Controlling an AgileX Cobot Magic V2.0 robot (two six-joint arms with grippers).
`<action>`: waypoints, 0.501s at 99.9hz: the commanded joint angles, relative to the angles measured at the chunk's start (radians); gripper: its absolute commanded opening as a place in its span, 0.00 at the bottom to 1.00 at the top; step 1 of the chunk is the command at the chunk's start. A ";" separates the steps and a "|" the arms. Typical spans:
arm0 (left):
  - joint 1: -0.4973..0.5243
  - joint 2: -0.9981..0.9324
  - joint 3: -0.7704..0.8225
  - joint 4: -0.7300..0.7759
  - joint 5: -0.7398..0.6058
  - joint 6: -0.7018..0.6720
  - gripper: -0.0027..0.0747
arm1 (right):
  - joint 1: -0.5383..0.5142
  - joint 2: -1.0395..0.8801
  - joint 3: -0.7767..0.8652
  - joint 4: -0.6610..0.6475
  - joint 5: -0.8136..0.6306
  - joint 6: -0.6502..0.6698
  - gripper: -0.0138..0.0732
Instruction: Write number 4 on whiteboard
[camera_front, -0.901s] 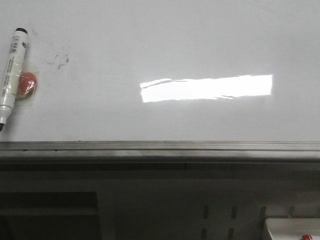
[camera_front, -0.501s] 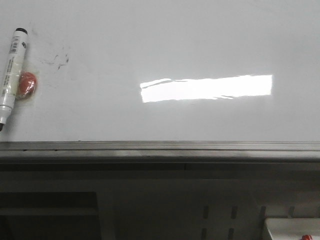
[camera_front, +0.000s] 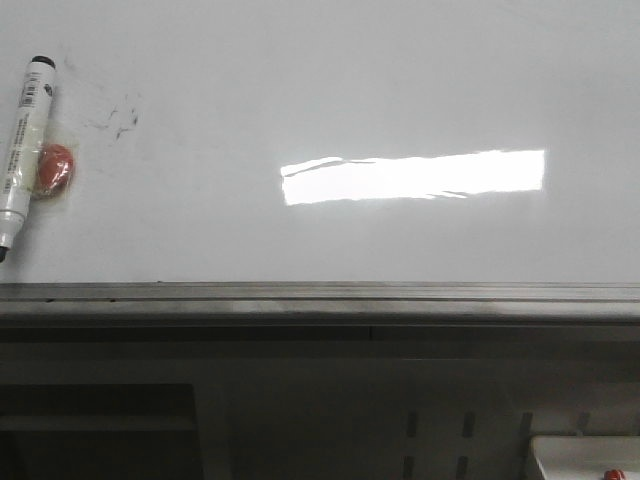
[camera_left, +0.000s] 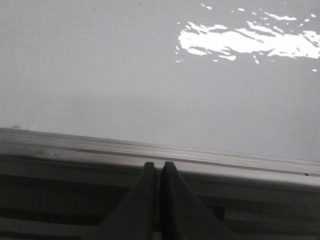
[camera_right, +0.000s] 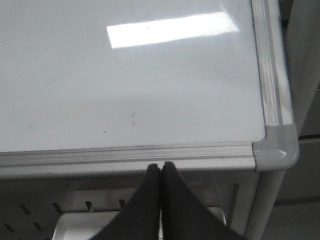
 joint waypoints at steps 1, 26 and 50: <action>0.000 -0.024 0.034 0.019 -0.054 -0.005 0.01 | -0.006 -0.015 0.025 -0.024 -0.024 -0.008 0.08; 0.000 -0.024 0.034 0.037 -0.109 -0.005 0.01 | -0.006 -0.015 0.025 -0.029 -0.107 -0.008 0.08; 0.002 -0.024 0.034 0.033 -0.185 -0.005 0.01 | -0.006 -0.015 0.025 -0.029 -0.120 -0.008 0.08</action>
